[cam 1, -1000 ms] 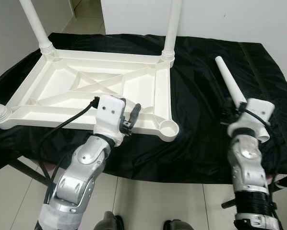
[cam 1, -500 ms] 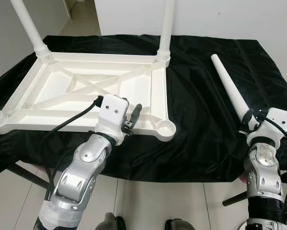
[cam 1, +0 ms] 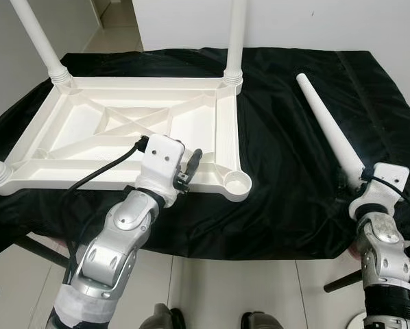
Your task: Building children table
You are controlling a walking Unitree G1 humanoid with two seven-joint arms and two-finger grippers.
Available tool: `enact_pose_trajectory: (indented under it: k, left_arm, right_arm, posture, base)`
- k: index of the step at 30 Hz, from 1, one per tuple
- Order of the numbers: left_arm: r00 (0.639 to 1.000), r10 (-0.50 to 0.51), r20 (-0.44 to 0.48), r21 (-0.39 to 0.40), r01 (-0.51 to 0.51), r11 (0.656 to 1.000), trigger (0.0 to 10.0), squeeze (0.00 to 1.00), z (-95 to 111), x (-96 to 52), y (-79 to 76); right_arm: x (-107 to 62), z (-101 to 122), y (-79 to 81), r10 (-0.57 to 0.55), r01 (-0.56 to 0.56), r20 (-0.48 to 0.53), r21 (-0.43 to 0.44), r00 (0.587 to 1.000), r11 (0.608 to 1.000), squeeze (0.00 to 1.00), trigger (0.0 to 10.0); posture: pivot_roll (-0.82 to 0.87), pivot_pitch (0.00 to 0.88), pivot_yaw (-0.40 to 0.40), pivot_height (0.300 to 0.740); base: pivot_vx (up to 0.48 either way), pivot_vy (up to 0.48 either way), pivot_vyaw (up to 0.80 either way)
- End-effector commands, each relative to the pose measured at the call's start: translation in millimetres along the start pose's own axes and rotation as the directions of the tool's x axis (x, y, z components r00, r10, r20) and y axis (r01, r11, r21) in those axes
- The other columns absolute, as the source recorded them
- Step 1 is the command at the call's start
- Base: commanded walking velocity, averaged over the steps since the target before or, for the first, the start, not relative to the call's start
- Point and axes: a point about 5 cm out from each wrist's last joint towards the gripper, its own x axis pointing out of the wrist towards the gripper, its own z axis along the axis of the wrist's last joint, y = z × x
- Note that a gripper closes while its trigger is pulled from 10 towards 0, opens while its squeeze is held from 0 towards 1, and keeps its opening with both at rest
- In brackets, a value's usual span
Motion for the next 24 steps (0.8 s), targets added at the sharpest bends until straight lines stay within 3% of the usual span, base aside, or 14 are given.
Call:
enact_pose_trajectory:
  k: [1, 5, 12, 13, 14, 15, 18, 19, 24]
  left_arm:
    - [0.998, -0.049, -0.028, 0.016, 0.049, 0.999, 10.0, 0.0, -3.8, 0.2, -2.8]
    - [0.998, -0.058, -0.028, 0.034, 0.058, 0.998, 10.0, 0.0, -3.6, 1.2, -3.7]
    - [0.997, -0.077, -0.007, 0.044, 0.077, 0.996, 10.0, 0.0, 0.7, 10.9, -2.4]
    - [0.997, -0.078, -0.003, 0.061, 0.078, 0.995, 10.0, 0.0, 2.0, 13.0, -1.3]
    - [0.997, -0.078, -0.003, 0.061, 0.078, 0.995, 10.0, 0.0, 2.0, 13.0, -1.3]
    - [0.997, -0.076, -0.002, 0.067, 0.076, 0.995, 10.0, 0.0, 2.5, 14.3, -0.4]
    - [0.997, -0.076, -0.002, 0.067, 0.076, 0.995, 10.0, 0.0, 2.5, 14.3, -0.4]
    - [0.997, -0.071, 0.0, 0.063, 0.071, 0.995, 10.0, 0.0, 2.8, 15.0, 0.7]
    - [0.998, -0.064, -0.002, 0.065, 0.064, 0.996, 10.0, 0.0, 1.3, 13.1, -1.7]
  right_arm:
    - [-0.5, -6.5, 2.2, 0.055, -0.054, -0.033, 0.032, 0.998, 0.998, 0.0, 10.0]
    - [-2.9, -7.9, 3.3, 0.096, -0.094, -0.032, 0.053, 0.995, 0.994, 0.0, 10.0]
    - [-10.6, -3.5, 18.0, 0.263, -0.265, 0.045, 0.052, 0.964, 0.963, 0.0, 10.0]
    - [-11.3, -3.7, 20.8, 0.286, -0.289, 0.05, 0.058, 0.957, 0.956, 0.0, 3.6]
    - [-11.3, -3.7, 20.8, 0.286, -0.289, 0.05, 0.058, 0.957, 0.956, 0.0, 3.6]
    - [-11.6, -4.3, 22.2, 0.298, -0.301, 0.05, 0.068, 0.953, 0.951, 0.0, 2.1]
    - [-11.6, -4.3, 22.2, 0.298, -0.301, 0.05, 0.068, 0.953, 0.951, 0.0, 2.1]
    - [-11.2, -4.4, 23.3, 0.309, -0.313, 0.048, 0.081, 0.95, 0.946, 0.0, 0.0]
    - [-12.6, -5.1, 26.0, 0.345, -0.347, 0.039, 0.129, 0.938, 0.929, 0.0, 0.0]
  posture:
    - [-0.15, 0.162, 0.122, 0.74]
    - [-0.16, 0.153, 0.125, 0.74]
    - [-0.17, 0.118, 0.148, 0.74]
    - [-0.17, 0.113, 0.149, 0.74]
    - [-0.17, 0.113, 0.149, 0.74]
    - [-0.17, 0.114, 0.143, 0.74]
    - [-0.17, 0.114, 0.143, 0.74]
    - [-0.17, 0.113, 0.142, 0.74]
    - [-0.17, 0.122, 0.12, 0.74]
  base:
    - [0.0, 0.0, 0.0]
    - [0.0, 0.0, 0.0]
    - [0.0, 0.0, 0.0]
    - [0.0, 0.0, 0.0]
    - [0.0, 0.0, 0.0]
    - [0.0, 0.0, 0.0]
    - [0.0, 0.0, 0.0]
    - [0.0, 0.0, 0.0]
    - [0.0, 0.0, 0.0]
